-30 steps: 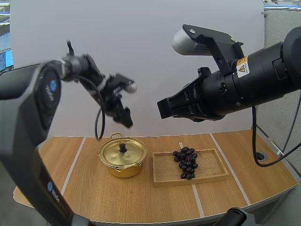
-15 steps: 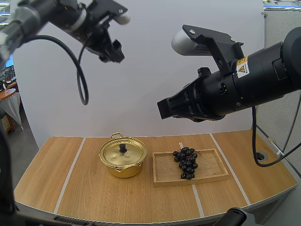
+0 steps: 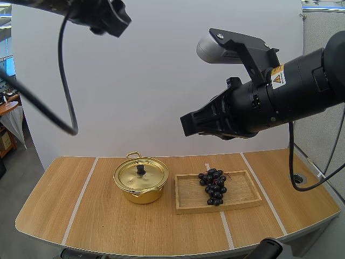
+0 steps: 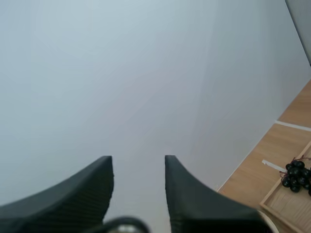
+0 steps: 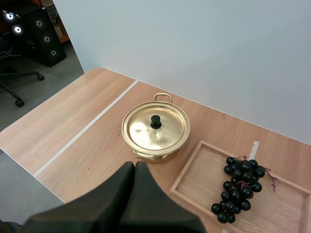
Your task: Open the pot, put the pineapple inside, and close it
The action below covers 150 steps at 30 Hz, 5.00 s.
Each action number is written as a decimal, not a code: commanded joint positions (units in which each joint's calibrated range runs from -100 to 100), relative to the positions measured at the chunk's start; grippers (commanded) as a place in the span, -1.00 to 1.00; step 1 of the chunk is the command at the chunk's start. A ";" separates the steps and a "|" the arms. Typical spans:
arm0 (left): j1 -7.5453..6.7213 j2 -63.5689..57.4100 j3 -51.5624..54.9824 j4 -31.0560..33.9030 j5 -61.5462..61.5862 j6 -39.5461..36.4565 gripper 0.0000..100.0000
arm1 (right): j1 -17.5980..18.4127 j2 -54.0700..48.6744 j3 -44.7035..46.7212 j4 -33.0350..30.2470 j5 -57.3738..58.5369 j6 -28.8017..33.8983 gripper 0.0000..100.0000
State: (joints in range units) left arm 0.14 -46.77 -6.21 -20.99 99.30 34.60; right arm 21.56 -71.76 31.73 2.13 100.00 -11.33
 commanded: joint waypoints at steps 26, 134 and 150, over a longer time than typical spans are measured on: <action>-0.10 -33.22 37.96 10.35 -37.79 -33.40 -1.00 | -10.47 -1.78 0.02 -19.88 -14.22 17.08 -1.00; 0.98 -53.23 106.21 18.46 -69.64 -47.64 -1.00 | -24.71 -28.24 68.27 15.21 -66.86 -16.48 -1.00; 0.98 -53.23 106.21 18.46 -69.87 -47.64 -1.00 | -24.71 -28.24 68.27 15.21 -66.86 -16.48 -1.00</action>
State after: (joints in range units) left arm 1.05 -99.72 100.00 -1.62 30.67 -13.04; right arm -2.98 -99.63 100.00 17.37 33.38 -27.30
